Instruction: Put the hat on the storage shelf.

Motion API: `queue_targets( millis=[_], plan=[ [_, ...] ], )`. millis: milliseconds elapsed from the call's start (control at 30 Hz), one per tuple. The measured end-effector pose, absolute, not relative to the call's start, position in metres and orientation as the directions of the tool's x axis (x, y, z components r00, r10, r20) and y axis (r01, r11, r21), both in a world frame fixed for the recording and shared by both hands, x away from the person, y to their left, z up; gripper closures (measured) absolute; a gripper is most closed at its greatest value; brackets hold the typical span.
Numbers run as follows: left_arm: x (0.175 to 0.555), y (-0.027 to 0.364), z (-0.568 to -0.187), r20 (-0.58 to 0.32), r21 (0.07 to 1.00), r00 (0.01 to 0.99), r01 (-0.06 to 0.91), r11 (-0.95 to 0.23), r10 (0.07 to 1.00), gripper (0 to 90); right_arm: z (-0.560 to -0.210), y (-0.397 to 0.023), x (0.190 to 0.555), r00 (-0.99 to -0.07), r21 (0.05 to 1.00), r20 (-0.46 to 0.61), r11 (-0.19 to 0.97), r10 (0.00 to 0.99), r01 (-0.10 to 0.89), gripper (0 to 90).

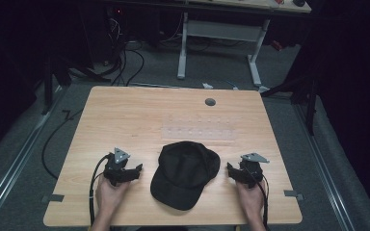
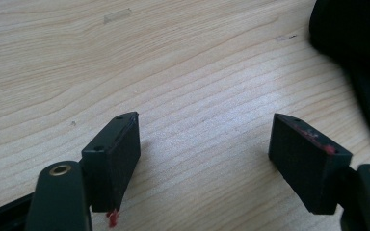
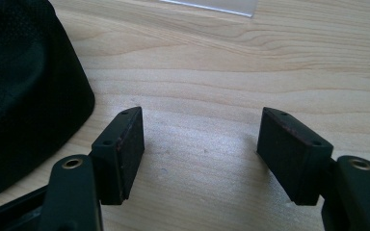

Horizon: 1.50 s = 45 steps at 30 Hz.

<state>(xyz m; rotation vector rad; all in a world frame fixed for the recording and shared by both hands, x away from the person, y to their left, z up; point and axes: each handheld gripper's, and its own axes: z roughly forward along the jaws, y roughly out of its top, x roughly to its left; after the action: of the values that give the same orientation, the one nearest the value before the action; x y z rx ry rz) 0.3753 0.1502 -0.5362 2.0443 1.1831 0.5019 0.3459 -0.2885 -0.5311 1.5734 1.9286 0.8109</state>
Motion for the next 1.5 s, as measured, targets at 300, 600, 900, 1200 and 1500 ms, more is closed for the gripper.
queue_targets(
  millis=[300, 600, 900, 1200, 1500],
  plan=[
    [0.375, 0.15, -0.536, -0.014, 0.739, 0.504, 0.587, -0.331, 0.864, 26.5, -0.531, -0.289, 0.345, -0.198, 0.726, -0.02, 0.15, 0.98, 0.671, 33.6],
    [0.375, 0.15, -0.536, -0.014, 0.738, 0.505, 0.588, -0.332, 0.863, 26.1, -0.531, -0.289, 0.343, -0.209, 0.727, -0.017, 0.156, 0.978, 0.669, 34.8],
    [0.376, 0.149, -0.537, -0.014, 0.73, 0.506, 0.594, -0.337, 0.862, 19.4, -0.527, -0.291, 0.337, -0.215, 0.74, 0.036, 0.119, 0.976, 0.662, 39.0],
    [0.376, 0.148, -0.537, -0.014, 0.728, 0.508, 0.595, -0.339, 0.861, 16.4, -0.513, -0.29, 0.322, -0.26, 0.775, 0.093, 0.094, 0.961, 0.624, 41.3],
    [0.376, 0.149, -0.537, -0.016, 0.728, 0.508, 0.596, -0.338, 0.861, 16.4, -0.496, -0.275, 0.314, -0.361, 0.803, 0.112, 0.13, 0.926, 0.582, 38.8]
  ],
)
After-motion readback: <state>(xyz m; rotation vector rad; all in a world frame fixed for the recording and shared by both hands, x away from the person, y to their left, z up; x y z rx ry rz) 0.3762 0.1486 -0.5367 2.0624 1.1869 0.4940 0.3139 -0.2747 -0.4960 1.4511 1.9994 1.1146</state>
